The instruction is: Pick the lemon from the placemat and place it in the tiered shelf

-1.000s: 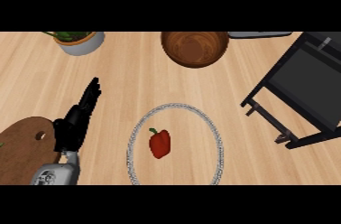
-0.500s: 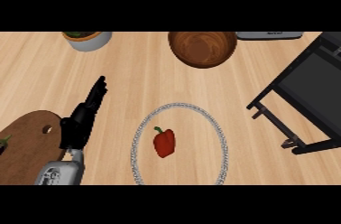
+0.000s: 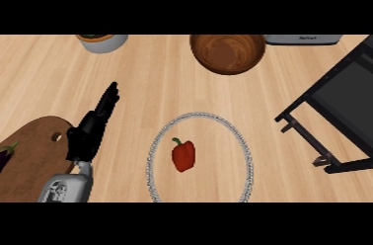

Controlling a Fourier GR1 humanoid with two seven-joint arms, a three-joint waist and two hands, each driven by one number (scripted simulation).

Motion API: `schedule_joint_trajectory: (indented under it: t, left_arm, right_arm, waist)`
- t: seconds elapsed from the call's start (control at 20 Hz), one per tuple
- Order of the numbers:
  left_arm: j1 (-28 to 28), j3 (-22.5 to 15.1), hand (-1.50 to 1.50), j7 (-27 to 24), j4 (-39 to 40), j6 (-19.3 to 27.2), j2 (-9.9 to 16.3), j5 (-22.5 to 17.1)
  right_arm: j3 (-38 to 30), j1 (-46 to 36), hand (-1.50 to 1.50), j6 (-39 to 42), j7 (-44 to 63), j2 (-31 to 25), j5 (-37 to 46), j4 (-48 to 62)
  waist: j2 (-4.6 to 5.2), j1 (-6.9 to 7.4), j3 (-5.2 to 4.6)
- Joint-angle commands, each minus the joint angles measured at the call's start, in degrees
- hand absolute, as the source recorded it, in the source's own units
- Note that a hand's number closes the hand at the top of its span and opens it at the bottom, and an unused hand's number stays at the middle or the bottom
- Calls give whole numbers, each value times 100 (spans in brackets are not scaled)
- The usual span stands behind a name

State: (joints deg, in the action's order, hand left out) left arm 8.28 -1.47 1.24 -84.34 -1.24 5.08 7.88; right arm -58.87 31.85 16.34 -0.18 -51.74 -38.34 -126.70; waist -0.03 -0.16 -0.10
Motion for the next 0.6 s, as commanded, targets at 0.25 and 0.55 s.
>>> schedule_joint_trajectory:
  t: [0.25, 0.55]
  left_arm:
    - [193, 123, 0, 54, 69, -126, 100, -27]
    - [77, 14, 0, -124, 137, 27, -109, 62]
  right_arm:
    - [348, -1450, 150, -60, 678, -685, 449, 847]
    - [1307, -2243, 150, -573, 62, -757, 1564, 1249]
  waist:
    - [9, 33, 8]
    - [21, 80, 10]
